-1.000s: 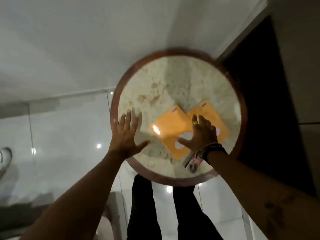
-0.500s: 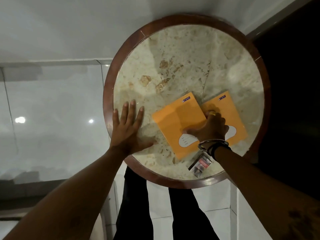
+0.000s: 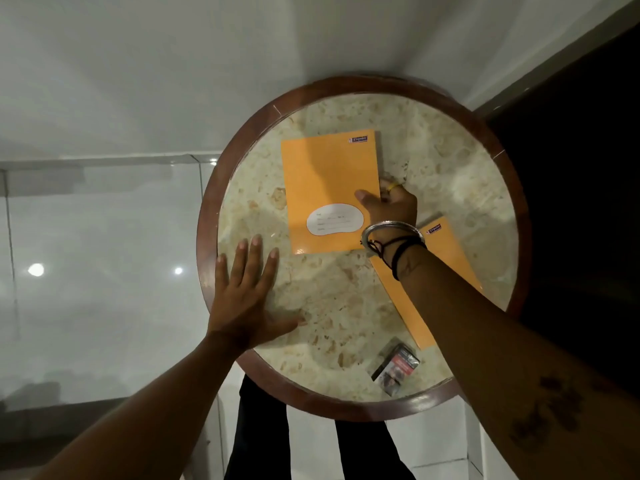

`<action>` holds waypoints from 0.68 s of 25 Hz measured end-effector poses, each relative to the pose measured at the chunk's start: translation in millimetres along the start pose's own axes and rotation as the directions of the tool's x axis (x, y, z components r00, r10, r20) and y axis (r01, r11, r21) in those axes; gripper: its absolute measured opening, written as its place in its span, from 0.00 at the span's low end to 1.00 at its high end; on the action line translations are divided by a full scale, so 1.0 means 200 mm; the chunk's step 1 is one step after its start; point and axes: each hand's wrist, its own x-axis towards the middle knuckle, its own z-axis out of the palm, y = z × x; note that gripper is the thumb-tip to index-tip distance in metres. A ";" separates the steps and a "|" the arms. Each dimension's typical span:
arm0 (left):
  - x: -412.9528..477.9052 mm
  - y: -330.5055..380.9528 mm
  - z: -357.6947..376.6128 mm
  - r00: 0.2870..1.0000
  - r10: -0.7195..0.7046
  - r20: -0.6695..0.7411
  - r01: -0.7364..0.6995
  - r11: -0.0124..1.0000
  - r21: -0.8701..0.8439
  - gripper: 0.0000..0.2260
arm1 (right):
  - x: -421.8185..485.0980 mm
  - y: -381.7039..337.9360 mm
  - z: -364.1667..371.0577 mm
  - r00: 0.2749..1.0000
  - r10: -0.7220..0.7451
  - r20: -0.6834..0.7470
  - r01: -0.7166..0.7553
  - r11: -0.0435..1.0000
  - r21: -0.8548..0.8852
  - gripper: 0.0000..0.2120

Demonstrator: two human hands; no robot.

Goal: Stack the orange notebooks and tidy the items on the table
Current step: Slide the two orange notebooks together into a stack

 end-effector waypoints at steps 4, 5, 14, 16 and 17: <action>0.00 0.00 -0.01 1.000 -0.003 0.012 0.003 1.000 0.010 0.61 | 0.03 0.07 0.02 0.998 -0.015 -0.061 -0.002 0.963 -0.271 0.20; 0.00 0.00 -0.01 1.000 -0.003 0.011 0.003 1.000 0.010 0.61 | 0.03 0.08 0.01 0.997 -0.036 -0.073 0.012 0.950 -0.313 0.20; -0.01 0.00 0.00 1.000 0.009 0.008 -0.009 1.000 0.007 0.60 | -0.09 0.33 -0.40 0.952 -0.248 -0.180 0.109 0.823 -0.557 0.44; -0.01 0.00 0.00 1.000 0.009 -0.001 -0.009 1.000 0.009 0.60 | -0.12 0.44 -0.60 0.991 -0.017 -0.136 -0.065 0.813 -0.578 0.57; -0.01 0.00 0.00 1.000 0.010 0.002 -0.010 1.000 0.013 0.60 | -0.15 0.48 -0.66 0.992 0.070 -0.109 -0.123 0.774 -0.621 0.61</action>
